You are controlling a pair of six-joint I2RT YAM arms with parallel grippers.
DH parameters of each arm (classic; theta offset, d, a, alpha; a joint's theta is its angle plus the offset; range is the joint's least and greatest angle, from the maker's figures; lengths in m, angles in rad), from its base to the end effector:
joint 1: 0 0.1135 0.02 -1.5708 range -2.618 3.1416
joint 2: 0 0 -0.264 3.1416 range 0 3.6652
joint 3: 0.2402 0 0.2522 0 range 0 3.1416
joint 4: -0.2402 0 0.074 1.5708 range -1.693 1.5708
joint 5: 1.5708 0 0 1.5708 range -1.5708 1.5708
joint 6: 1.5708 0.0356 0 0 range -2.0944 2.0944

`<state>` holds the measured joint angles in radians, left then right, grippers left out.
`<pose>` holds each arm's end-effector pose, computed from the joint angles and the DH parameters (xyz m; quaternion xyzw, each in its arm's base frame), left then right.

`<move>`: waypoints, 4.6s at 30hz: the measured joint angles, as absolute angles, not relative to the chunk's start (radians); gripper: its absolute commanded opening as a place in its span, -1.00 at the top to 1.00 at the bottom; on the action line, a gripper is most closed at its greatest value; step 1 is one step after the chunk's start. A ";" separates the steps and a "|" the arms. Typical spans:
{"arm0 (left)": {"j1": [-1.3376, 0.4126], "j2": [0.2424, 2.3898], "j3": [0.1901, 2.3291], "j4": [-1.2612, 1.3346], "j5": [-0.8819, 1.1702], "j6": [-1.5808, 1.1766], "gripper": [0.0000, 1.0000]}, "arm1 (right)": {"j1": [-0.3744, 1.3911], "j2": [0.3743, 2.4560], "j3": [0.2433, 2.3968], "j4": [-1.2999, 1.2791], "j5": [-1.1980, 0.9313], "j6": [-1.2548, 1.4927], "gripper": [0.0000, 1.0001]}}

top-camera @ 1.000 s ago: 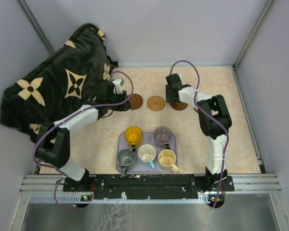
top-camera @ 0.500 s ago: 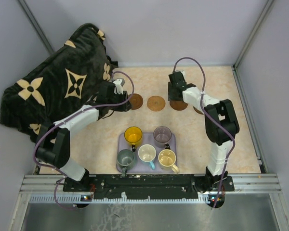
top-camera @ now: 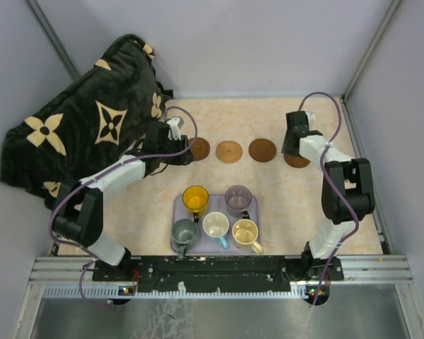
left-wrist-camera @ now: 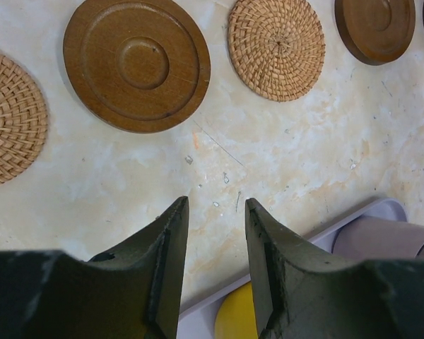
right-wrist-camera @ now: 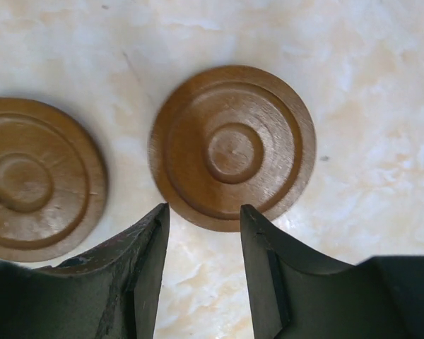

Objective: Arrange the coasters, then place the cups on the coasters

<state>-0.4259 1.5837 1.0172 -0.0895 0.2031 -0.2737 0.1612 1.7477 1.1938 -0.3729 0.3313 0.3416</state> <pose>0.3145 -0.1505 0.2302 0.1125 0.8866 -0.2360 0.3816 0.3680 0.0481 0.2095 0.1363 0.9271 -0.0739 0.3412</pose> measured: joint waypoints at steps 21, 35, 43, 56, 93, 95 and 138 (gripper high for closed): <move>-0.428 1.584 1.016 -0.086 0.204 -0.277 0.11 | 0.041 1.762 1.158 -0.359 0.298 0.345 0.53; -0.430 1.584 1.016 -0.088 0.202 -0.273 0.09 | 0.041 1.853 1.182 -0.321 0.276 0.342 0.62; -0.430 1.586 1.016 -0.088 0.198 -0.272 0.09 | 0.041 1.922 1.259 -0.320 0.276 0.340 0.62; -0.430 1.619 1.016 -0.089 0.187 -0.272 0.08 | 0.041 1.984 1.341 -0.322 0.276 0.339 0.59; -0.430 1.643 1.036 -0.066 0.057 -0.258 0.11 | 0.041 1.810 1.327 -0.349 0.247 0.333 0.23; -0.430 1.631 1.036 -0.067 0.033 -0.259 0.11 | 0.041 1.742 1.298 -0.344 0.242 0.332 0.13; -0.423 0.806 0.628 -0.379 -0.692 -0.426 -1.00 | 0.041 0.861 0.707 -0.326 0.364 0.343 -0.98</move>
<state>-0.4229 0.8059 0.6277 -0.3786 -0.6922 -0.4263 0.0406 0.8608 0.7074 -0.3256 0.3645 0.3428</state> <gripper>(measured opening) 0.998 0.987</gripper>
